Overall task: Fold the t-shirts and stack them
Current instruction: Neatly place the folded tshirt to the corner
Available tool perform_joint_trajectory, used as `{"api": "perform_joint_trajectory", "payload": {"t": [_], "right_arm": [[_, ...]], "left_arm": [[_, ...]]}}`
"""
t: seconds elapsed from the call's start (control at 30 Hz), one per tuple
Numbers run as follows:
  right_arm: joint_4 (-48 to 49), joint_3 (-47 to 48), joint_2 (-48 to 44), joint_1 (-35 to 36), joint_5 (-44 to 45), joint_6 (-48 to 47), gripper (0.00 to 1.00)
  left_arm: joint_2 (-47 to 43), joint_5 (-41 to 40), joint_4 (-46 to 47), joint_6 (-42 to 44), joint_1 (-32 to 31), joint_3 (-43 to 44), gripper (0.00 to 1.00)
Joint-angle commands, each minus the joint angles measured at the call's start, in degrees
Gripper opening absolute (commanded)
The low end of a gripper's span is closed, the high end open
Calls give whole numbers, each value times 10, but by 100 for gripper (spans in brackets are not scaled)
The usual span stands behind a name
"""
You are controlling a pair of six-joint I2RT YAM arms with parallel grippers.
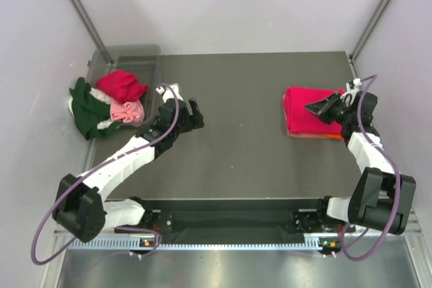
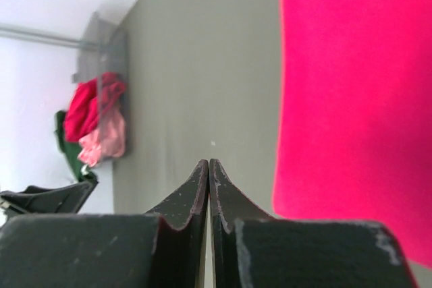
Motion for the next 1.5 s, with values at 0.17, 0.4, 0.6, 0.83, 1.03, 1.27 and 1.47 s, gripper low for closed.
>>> {"api": "perform_joint_trajectory", "payload": {"t": [0.17, 0.4, 0.6, 0.83, 1.03, 1.27, 1.47], "right_arm": [[187, -49, 60, 19, -50, 42, 0], [344, -104, 221, 2, -79, 78, 0], [374, -103, 241, -10, -87, 84, 0], [182, -45, 96, -32, -65, 21, 0], [165, -20, 109, -110, -96, 26, 0], [376, -80, 252, -152, -103, 125, 0], [418, -99, 286, -171, -78, 140, 0]], "left_arm": [[-70, -44, 72, 25, 4, -77, 84], [-84, -43, 125, 31, 4, -126, 84], [-73, -28, 119, 37, 4, -129, 83], [-72, -7, 135, 37, 3, -139, 83], [-75, -4, 137, 39, 4, -141, 82], [-69, 0, 143, 39, 4, -142, 83], [-68, -1, 141, 40, 4, -141, 82]]}}
